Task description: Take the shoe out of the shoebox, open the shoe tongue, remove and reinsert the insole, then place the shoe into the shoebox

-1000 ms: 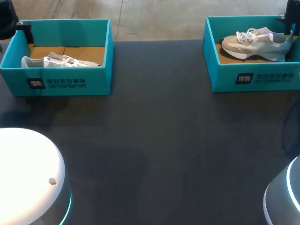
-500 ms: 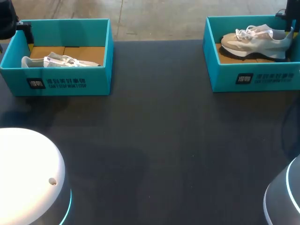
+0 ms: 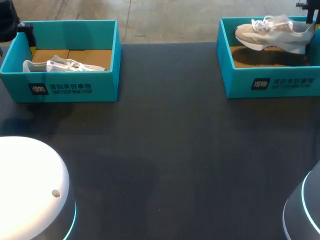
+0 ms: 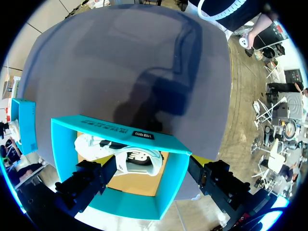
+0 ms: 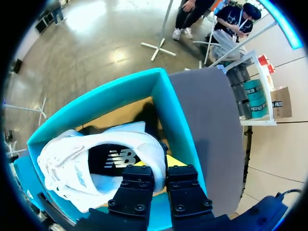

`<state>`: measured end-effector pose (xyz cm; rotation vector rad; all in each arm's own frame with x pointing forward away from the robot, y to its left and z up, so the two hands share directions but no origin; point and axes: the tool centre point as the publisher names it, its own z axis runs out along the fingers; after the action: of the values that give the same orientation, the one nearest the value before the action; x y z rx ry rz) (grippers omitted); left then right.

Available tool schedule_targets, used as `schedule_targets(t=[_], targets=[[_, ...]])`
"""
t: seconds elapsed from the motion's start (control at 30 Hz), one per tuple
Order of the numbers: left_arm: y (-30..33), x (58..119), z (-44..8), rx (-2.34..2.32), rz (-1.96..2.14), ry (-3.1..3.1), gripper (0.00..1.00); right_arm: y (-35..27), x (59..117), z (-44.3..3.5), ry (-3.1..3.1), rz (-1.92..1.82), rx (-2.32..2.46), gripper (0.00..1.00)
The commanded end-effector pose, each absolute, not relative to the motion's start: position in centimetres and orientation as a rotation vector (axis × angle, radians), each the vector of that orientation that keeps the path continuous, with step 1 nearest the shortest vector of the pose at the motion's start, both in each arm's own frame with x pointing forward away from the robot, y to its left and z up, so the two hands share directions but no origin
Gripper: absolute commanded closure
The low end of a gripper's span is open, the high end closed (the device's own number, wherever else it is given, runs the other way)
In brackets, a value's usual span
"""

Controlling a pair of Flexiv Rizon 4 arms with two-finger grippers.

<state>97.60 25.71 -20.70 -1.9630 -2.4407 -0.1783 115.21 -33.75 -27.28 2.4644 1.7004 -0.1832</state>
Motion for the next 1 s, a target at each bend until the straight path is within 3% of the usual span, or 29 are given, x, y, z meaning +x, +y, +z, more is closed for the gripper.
schedule_targets(t=[0.03,1.0], targets=[[25.7,97.5,-20.7,-1.964,-0.182,-2.439,0.00,-32.5,112.6,-24.6,1.682,-0.118,2.398,1.00],[25.7,97.5,-20.7,-1.964,-0.182,-2.439,0.00,-26.5,110.0,-14.9,1.913,-0.130,2.186,1.00]])
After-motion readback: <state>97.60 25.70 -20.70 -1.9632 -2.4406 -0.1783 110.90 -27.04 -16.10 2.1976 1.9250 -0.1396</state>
